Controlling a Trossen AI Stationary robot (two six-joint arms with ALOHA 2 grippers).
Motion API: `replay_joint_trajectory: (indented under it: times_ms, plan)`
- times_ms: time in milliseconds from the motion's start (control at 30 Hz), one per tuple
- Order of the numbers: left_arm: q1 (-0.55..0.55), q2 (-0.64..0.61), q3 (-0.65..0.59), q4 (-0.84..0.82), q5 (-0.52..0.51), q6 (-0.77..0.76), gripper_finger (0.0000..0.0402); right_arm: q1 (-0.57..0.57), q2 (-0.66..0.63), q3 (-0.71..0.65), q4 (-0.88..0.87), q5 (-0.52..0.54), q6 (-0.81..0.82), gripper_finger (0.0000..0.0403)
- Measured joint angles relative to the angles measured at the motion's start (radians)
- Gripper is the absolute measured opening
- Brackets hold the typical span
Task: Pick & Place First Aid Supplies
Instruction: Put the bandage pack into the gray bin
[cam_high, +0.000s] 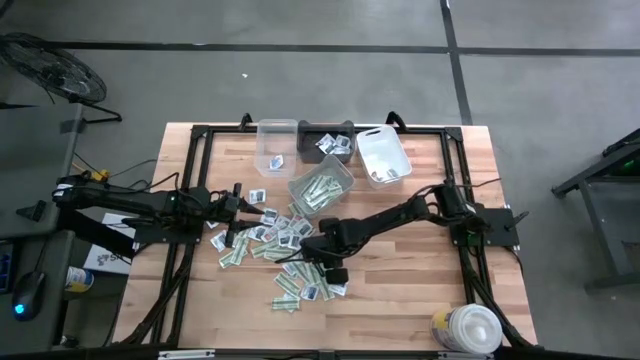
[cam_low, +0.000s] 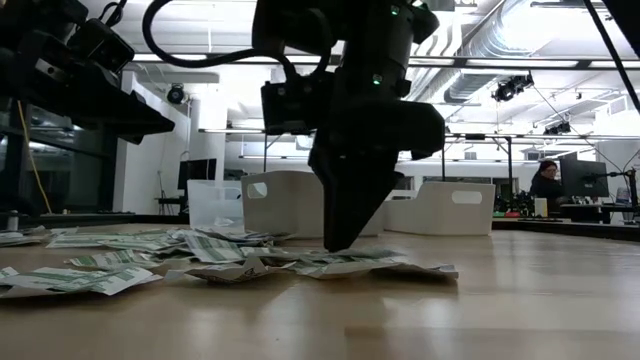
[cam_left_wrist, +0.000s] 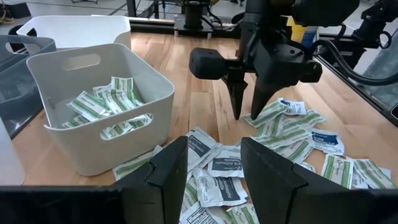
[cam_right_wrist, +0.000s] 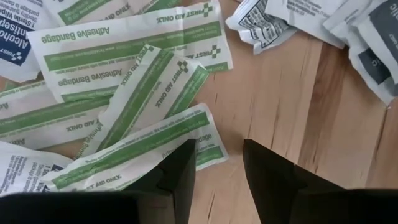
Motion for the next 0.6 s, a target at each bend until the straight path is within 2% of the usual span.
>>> replay_joint_trajectory:
  times_ms: [200, 600]
  plan:
    - [0.0, 0.0, 0.0, 0.0, 0.0, 0.0, 0.0149, 0.0, 0.004, -0.001, -0.001, -0.002, 0.015, 0.0114]
    - [0.0, 0.0, 0.0, 0.0, 0.0, 0.0, 0.0149, -0.004, 0.006, -0.003, -0.007, -0.023, 0.053, 0.0005]
